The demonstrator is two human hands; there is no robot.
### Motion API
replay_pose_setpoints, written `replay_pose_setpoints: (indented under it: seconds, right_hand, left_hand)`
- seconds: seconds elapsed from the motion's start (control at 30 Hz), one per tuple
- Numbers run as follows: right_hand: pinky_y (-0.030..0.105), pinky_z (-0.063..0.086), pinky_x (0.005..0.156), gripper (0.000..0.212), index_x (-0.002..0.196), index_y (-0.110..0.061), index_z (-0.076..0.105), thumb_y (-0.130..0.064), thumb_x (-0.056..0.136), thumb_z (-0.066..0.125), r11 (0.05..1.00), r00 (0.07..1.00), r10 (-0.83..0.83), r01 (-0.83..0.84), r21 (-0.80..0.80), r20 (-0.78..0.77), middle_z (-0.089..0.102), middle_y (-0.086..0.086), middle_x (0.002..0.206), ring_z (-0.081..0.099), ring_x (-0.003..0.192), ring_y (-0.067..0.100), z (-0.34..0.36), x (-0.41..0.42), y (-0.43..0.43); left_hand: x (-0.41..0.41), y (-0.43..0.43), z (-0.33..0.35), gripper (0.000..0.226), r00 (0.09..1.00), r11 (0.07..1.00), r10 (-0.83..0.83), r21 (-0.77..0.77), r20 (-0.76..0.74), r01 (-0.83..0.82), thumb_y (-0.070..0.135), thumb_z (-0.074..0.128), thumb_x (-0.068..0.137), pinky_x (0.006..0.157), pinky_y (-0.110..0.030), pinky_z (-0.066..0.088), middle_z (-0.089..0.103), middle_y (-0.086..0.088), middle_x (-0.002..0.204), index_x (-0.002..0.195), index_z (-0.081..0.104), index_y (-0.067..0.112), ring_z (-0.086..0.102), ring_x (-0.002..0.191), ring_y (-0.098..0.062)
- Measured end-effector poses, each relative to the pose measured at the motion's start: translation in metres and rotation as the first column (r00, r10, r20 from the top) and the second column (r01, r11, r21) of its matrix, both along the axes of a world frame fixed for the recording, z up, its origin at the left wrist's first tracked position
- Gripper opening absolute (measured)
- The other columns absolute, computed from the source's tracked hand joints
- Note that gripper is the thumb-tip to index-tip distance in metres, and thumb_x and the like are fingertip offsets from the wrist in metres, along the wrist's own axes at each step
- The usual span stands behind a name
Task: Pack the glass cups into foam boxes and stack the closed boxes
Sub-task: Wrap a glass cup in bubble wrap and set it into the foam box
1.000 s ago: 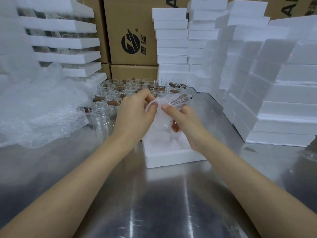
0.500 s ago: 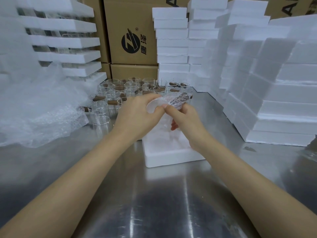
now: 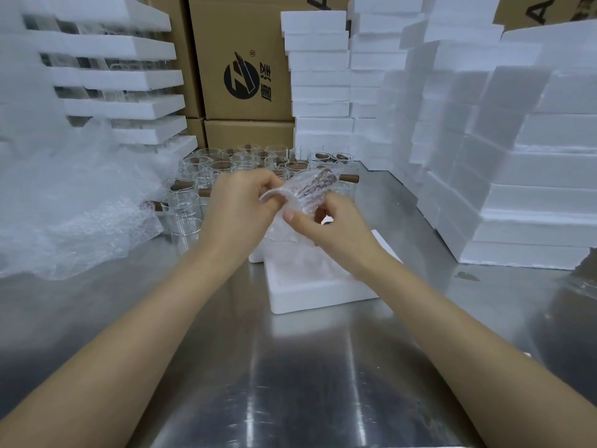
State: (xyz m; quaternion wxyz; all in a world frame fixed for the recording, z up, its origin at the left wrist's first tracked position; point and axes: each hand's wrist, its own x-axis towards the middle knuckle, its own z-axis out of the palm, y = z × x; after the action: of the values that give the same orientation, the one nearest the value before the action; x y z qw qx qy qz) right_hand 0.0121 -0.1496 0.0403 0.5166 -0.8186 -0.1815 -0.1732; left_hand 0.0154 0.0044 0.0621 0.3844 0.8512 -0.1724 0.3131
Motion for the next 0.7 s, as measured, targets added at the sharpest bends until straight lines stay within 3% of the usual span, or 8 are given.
replay_pose_setpoints:
  seconds: [0.13,0.23,0.3,0.37,0.43,0.5,0.6,0.7]
  right_hand:
    - [0.042,0.042,0.058,0.047,0.081,0.003,0.053,-0.041,0.082,0.069,0.997,0.997,-0.015,0.021,0.073,-0.073,0.039,0.006,0.068,0.039,0.064,0.02,0.0013,0.0013,0.0013]
    - [0.031,0.041,0.057,0.03,0.07,-0.014,0.049,-0.032,0.088,0.066,0.984,0.992,-0.043,0.062,0.166,-0.118,0.044,-0.001,0.064,0.045,0.061,0.015,0.0011,0.003,-0.0007]
    - [0.03,0.044,0.057,0.026,0.086,-0.006,0.06,-0.031,0.09,0.062,0.978,0.989,-0.014,0.045,0.206,-0.149,0.051,0.001,0.072,0.048,0.062,0.012,0.0011,0.004,-0.0017]
    - [0.026,0.046,0.054,0.031,0.092,-0.001,0.061,-0.032,0.091,0.061,0.98,0.988,-0.002,0.033,0.195,-0.156,0.051,-0.003,0.07,0.048,0.059,0.01,0.0008,0.0043,-0.0018]
    - [0.021,0.044,0.048,0.03,0.071,-0.012,0.056,-0.034,0.092,0.06,0.986,0.993,0.0,0.02,0.167,-0.122,0.045,-0.016,0.054,0.046,0.05,0.006,0.0,0.0042,-0.0011]
    - [0.023,0.041,0.048,0.033,0.063,-0.026,0.049,-0.039,0.092,0.06,0.994,0.996,-0.023,0.031,0.1,-0.083,0.045,-0.018,0.046,0.045,0.047,0.004,-0.0022,0.0052,0.0003]
    - [0.018,0.037,0.047,0.026,0.063,-0.039,0.057,-0.039,0.089,0.06,0.996,0.994,-0.078,0.081,0.041,-0.072,0.053,-0.023,0.048,0.048,0.045,-0.001,-0.0022,0.0047,0.0011]
    - [0.011,0.03,0.039,0.036,0.053,-0.046,0.054,-0.036,0.087,0.062,0.995,0.994,-0.089,0.091,0.032,-0.063,0.05,-0.02,0.042,0.045,0.04,0.001,-0.0017,0.0031,0.0008]
  left_hand:
    - [-0.0005,-0.0026,-0.0036,0.01,1.0,1.0,0.005,0.023,-0.015,-0.004,0.011,0.068,0.081,0.064,-0.035,0.052,0.066,0.007,0.071,0.079,0.065,0.02,0.062,0.069,-0.012]
    - [-0.002,-0.0048,-0.0014,0.018,0.998,0.996,-0.052,0.075,-0.029,0.054,0.02,0.063,0.084,0.07,-0.017,0.048,0.071,0.012,0.091,0.101,0.071,0.021,0.061,0.079,-0.004]
    - [-0.0047,-0.0078,-0.0009,0.031,0.998,0.993,-0.065,0.099,0.005,0.064,0.026,0.057,0.086,0.073,-0.012,0.045,0.071,0.011,0.105,0.113,0.07,0.018,0.06,0.084,-0.001]
    - [-0.0071,-0.0098,-0.0007,0.032,0.995,0.991,-0.066,0.117,0.076,0.057,0.021,0.058,0.089,0.085,-0.022,0.049,0.071,0.005,0.114,0.118,0.069,0.015,0.064,0.098,-0.008]
    - [-0.0082,-0.0097,-0.001,0.027,0.984,0.985,-0.086,0.159,0.154,0.062,0.012,0.06,0.089,0.09,-0.032,0.051,0.071,0.001,0.114,0.114,0.07,0.01,0.066,0.104,-0.015]
    - [-0.0085,-0.0088,-0.0011,0.024,0.976,0.97,-0.1,0.236,0.195,0.053,0.011,0.057,0.088,0.083,-0.041,0.055,0.073,-0.002,0.109,0.107,0.071,0.007,0.069,0.099,-0.021]
    - [-0.0095,-0.0092,-0.0025,0.021,0.966,0.931,-0.123,0.363,0.229,0.032,0.001,0.06,0.083,0.07,-0.046,0.058,0.074,-0.005,0.105,0.101,0.071,0.005,0.071,0.094,-0.027]
    - [-0.0084,-0.0082,-0.0018,0.028,0.966,0.903,-0.152,0.427,0.207,0.051,-0.008,0.059,0.082,0.071,-0.047,0.058,0.073,-0.008,0.107,0.106,0.069,0.004,0.07,0.096,-0.03]
